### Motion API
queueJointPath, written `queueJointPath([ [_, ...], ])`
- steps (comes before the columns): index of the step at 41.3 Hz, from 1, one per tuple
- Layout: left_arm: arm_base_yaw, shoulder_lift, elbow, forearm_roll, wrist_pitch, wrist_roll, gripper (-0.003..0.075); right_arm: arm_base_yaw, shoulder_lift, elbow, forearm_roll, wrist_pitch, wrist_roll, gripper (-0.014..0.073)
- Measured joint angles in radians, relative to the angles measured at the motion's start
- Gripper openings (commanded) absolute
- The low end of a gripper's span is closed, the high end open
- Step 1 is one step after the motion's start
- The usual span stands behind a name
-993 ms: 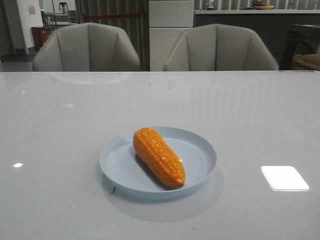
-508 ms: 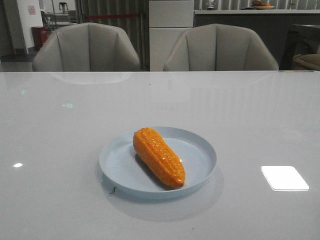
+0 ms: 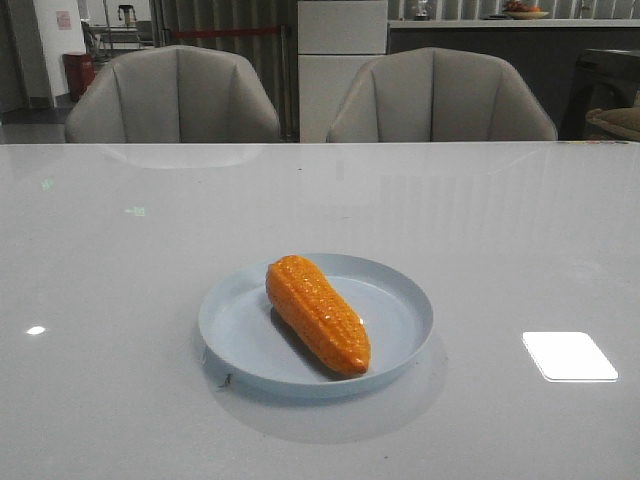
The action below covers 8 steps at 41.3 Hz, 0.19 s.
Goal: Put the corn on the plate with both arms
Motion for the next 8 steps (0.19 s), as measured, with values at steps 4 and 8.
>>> queueJointPath([
  [4,0.0,0.0,0.0,0.0,0.0,0.0,0.0089,0.0,0.0,0.0,0.0,0.0,0.0,0.0065],
  [8,0.0,0.0,0.0,0.0,0.0,0.0,0.0089,0.0,0.0,0.0,0.0,0.0,0.0,0.0065],
])
